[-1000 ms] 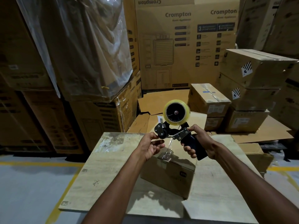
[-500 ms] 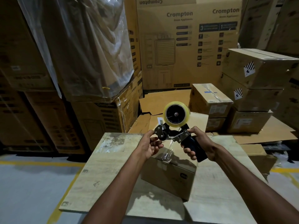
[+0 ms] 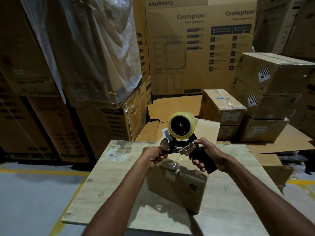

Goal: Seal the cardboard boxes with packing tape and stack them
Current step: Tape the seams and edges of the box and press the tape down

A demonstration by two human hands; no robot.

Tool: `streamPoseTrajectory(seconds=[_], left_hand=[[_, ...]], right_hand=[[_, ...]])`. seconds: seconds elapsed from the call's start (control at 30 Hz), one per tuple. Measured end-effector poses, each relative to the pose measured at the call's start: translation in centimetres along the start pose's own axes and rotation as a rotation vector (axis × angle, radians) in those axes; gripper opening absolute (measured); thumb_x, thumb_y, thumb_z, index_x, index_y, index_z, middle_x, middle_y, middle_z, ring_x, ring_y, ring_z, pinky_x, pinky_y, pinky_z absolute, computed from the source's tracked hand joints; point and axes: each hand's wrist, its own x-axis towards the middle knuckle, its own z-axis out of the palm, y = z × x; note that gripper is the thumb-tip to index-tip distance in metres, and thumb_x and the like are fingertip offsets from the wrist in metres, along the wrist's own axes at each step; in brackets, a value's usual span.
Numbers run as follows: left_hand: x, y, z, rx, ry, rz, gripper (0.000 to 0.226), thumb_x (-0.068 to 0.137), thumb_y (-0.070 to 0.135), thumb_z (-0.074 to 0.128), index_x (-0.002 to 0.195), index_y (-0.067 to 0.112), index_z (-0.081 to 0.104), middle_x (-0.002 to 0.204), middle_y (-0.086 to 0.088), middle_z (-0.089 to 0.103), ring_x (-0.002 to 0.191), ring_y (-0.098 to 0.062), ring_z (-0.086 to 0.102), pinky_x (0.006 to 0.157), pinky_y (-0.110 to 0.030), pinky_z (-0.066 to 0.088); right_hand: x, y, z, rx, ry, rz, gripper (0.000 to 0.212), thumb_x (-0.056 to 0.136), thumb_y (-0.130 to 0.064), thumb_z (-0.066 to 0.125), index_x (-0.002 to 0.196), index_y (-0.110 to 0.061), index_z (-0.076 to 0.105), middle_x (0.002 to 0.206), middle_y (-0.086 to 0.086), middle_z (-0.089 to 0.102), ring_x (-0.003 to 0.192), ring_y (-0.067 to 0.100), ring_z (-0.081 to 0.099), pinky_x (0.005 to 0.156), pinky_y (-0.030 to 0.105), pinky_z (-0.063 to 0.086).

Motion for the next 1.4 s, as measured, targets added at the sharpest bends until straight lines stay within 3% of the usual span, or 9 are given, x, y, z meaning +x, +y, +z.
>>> streamPoseTrajectory(seconds=[0.1, 0.23, 0.33, 0.6, 0.73, 1.03, 1.2, 1.4], left_hand=[[0.6, 0.3, -0.6, 0.074, 0.030, 0.087, 0.029, 0.088, -0.014, 0.054, 0.108, 0.000, 0.070, 0.085, -0.020, 0.075, 0.048, -0.016, 0.064, 0.036, -0.021, 0.040], [1.9, 0.7, -3.9, 0.181, 0.189, 0.200, 0.029, 0.084, -0.010, 0.069, 0.107, 0.004, 0.063, 0.071, -0.014, 0.074, 0.051, -0.019, 0.065, 0.047, -0.028, 0.046], [3.5, 0.8, -7.5, 0.229, 0.250, 0.200, 0.035, 0.084, -0.006, 0.076, 0.113, 0.004, 0.058, 0.082, -0.020, 0.073, 0.060, -0.020, 0.067, 0.050, -0.029, 0.051], [5.4, -2.6, -8.2, 0.434, 0.231, 0.273, 0.040, 0.091, 0.007, 0.075, 0.121, 0.015, 0.050, 0.078, -0.013, 0.075, 0.056, -0.018, 0.063, 0.038, -0.022, 0.032], [5.9, -3.2, -8.2, 0.464, 0.230, 0.298, 0.036, 0.092, 0.008, 0.075, 0.118, 0.015, 0.052, 0.079, -0.013, 0.074, 0.060, -0.021, 0.064, 0.040, -0.023, 0.035], [6.9, -3.8, -8.6, 0.500, 0.225, 0.288, 0.035, 0.089, 0.011, 0.076, 0.115, 0.014, 0.052, 0.085, -0.017, 0.072, 0.062, -0.025, 0.065, 0.041, -0.025, 0.036], [7.1, -4.7, -8.7, 0.506, 0.224, 0.300, 0.040, 0.088, 0.016, 0.077, 0.120, 0.018, 0.054, 0.088, -0.017, 0.072, 0.059, -0.021, 0.068, 0.036, -0.021, 0.036], [7.4, -5.5, -8.5, 0.399, 0.144, 0.167, 0.032, 0.095, 0.021, 0.066, 0.124, 0.025, 0.052, 0.081, -0.016, 0.074, 0.055, -0.017, 0.063, 0.039, -0.021, 0.033]], right_hand=[[0.2, 0.3, 0.9, -0.049, 0.001, -0.006, 0.069, 0.097, -0.065, 0.036, 0.093, -0.001, 0.064, 0.076, 0.012, 0.055, 0.057, 0.021, 0.047, 0.057, 0.032, 0.042], [0.4, 0.7, 1.8, -0.067, 0.018, -0.026, 0.068, 0.097, -0.063, 0.032, 0.092, -0.002, 0.063, 0.074, 0.011, 0.055, 0.057, 0.021, 0.046, 0.057, 0.033, 0.040], [0.2, 1.2, 1.1, -0.102, 0.039, -0.011, 0.071, 0.098, -0.064, 0.030, 0.090, -0.002, 0.064, 0.074, 0.012, 0.055, 0.057, 0.022, 0.047, 0.057, 0.032, 0.042], [1.0, 2.8, 3.2, -0.236, 0.123, 0.067, 0.068, 0.100, -0.063, 0.034, 0.091, -0.004, 0.069, 0.078, 0.012, 0.063, 0.058, 0.020, 0.052, 0.058, 0.028, 0.043], [1.4, 2.9, 4.2, -0.222, 0.143, 0.072, 0.063, 0.103, -0.056, 0.034, 0.090, -0.004, 0.066, 0.071, 0.007, 0.064, 0.054, 0.017, 0.051, 0.054, 0.024, 0.043], [2.4, 3.7, 4.0, -0.242, 0.164, 0.110, 0.068, 0.100, -0.062, 0.035, 0.088, -0.004, 0.070, 0.073, 0.010, 0.062, 0.057, 0.018, 0.051, 0.058, 0.029, 0.041], [2.4, 3.6, 3.9, -0.253, 0.161, 0.126, 0.069, 0.098, -0.063, 0.034, 0.089, -0.004, 0.070, 0.073, 0.009, 0.061, 0.056, 0.018, 0.051, 0.053, 0.025, 0.041], [2.3, 3.5, 3.9, -0.259, 0.162, 0.137, 0.069, 0.099, -0.062, 0.033, 0.089, -0.005, 0.071, 0.073, 0.009, 0.062, 0.055, 0.019, 0.050, 0.052, 0.024, 0.041]])
